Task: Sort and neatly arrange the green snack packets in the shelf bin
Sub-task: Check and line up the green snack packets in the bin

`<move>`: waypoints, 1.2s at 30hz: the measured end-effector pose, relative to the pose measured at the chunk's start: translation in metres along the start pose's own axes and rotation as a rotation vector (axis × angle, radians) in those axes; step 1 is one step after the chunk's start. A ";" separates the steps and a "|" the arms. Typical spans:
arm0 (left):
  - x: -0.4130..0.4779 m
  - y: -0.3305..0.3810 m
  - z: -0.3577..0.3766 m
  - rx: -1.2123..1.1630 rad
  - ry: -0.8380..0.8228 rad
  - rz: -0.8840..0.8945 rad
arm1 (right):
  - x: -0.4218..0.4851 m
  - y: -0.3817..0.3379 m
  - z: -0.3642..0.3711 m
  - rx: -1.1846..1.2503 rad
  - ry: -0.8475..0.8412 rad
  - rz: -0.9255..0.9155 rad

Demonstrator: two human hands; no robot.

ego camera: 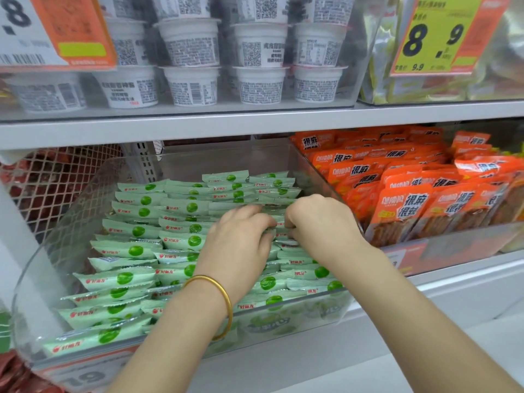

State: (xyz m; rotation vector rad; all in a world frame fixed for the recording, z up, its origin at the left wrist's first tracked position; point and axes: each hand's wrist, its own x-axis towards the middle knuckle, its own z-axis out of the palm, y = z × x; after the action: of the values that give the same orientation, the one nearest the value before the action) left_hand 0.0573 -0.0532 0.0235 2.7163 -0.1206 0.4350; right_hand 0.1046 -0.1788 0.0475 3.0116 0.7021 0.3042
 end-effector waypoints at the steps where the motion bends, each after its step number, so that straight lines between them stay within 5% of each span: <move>1: 0.000 0.000 0.001 0.007 -0.008 -0.006 | 0.000 0.001 -0.001 0.022 0.006 0.002; 7: 0.001 -0.003 0.002 -0.002 -0.031 -0.003 | 0.005 0.014 -0.027 0.128 0.298 0.062; 14: 0.013 -0.006 0.001 -0.064 0.133 -0.071 | 0.011 0.003 -0.008 0.025 0.134 0.005; 28: 0.028 -0.012 0.006 0.043 -0.009 -0.155 | 0.009 0.004 -0.005 0.114 0.149 -0.008; 33: 0.029 -0.015 0.003 -0.125 0.151 -0.087 | 0.000 0.011 -0.023 0.239 0.411 -0.059; 36: 0.023 -0.008 -0.008 -0.453 0.192 -0.072 | -0.009 0.014 -0.026 0.406 0.639 -0.110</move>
State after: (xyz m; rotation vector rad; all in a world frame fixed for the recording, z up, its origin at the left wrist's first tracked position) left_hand 0.0779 -0.0432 0.0348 2.2169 -0.0596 0.5674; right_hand 0.0972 -0.1955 0.0719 3.2150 1.0707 1.2994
